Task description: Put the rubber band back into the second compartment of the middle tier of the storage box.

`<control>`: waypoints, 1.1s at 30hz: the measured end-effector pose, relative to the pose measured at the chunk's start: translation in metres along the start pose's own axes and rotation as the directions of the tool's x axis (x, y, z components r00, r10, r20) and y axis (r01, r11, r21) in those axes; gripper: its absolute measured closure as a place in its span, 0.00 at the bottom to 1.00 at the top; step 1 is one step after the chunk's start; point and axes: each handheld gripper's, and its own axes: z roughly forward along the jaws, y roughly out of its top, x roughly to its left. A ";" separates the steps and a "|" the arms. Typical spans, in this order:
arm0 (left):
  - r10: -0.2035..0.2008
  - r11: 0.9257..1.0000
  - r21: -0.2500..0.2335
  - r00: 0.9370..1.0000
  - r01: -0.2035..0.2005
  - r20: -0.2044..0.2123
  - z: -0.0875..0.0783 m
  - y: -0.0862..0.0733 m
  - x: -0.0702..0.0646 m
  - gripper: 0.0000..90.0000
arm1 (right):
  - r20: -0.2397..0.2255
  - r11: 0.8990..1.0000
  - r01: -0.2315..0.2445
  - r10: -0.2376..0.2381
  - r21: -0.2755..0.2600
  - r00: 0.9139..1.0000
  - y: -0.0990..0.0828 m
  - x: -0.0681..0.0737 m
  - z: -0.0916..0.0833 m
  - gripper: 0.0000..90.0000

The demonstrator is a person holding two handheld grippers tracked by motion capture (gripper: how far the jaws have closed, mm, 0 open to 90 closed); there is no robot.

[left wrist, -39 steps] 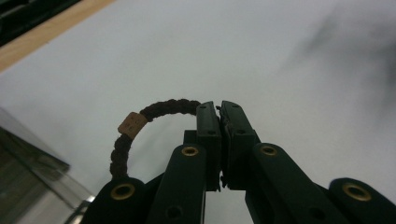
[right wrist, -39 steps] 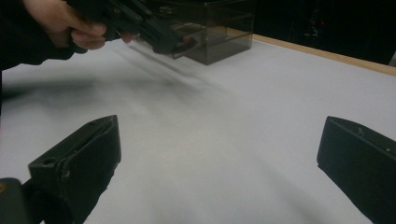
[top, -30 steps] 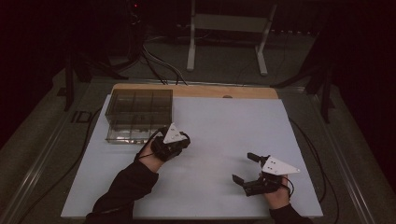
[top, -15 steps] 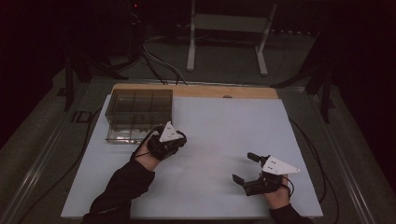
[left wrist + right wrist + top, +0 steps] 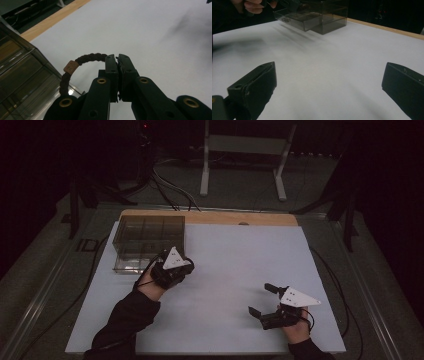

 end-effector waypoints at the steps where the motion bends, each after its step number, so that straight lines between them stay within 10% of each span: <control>1: -0.001 1.000 0.000 1.000 0.001 -0.003 -0.001 0.000 0.001 0.98 | 0.000 1.000 0.001 -0.001 0.001 1.000 0.000 0.000 0.000 0.00; 33: -0.050 0.998 -0.051 0.999 0.049 -0.017 -0.026 -0.014 0.032 0.98 | -0.002 1.000 -0.002 0.002 -0.001 1.000 0.000 0.000 0.001 0.00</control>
